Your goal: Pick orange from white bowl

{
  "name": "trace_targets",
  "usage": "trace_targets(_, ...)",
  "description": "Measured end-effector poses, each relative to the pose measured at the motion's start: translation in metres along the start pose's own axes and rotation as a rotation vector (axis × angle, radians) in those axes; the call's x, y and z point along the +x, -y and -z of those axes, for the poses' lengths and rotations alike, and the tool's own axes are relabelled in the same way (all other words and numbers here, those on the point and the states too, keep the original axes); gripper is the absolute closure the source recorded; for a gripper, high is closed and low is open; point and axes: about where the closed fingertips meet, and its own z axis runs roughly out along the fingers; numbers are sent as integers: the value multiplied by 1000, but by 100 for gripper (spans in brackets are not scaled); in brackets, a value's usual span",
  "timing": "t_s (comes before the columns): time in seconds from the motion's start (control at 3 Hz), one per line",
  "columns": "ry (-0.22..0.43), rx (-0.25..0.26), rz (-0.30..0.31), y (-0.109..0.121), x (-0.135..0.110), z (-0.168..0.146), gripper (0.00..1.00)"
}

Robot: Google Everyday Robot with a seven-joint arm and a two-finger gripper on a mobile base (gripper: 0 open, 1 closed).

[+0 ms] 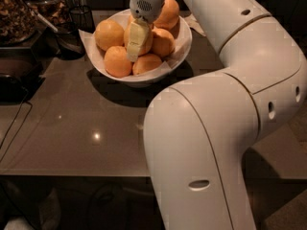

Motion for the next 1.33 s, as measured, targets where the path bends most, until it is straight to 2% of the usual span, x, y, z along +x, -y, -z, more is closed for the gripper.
trace_targets(0.33, 0, 0, 0, -1, 2, -8, 0)
trace_targets(0.67, 0, 0, 0, -3, 2, -7, 19)
trace_targets(1.33, 1, 1, -1, -2, 1, -3, 66)
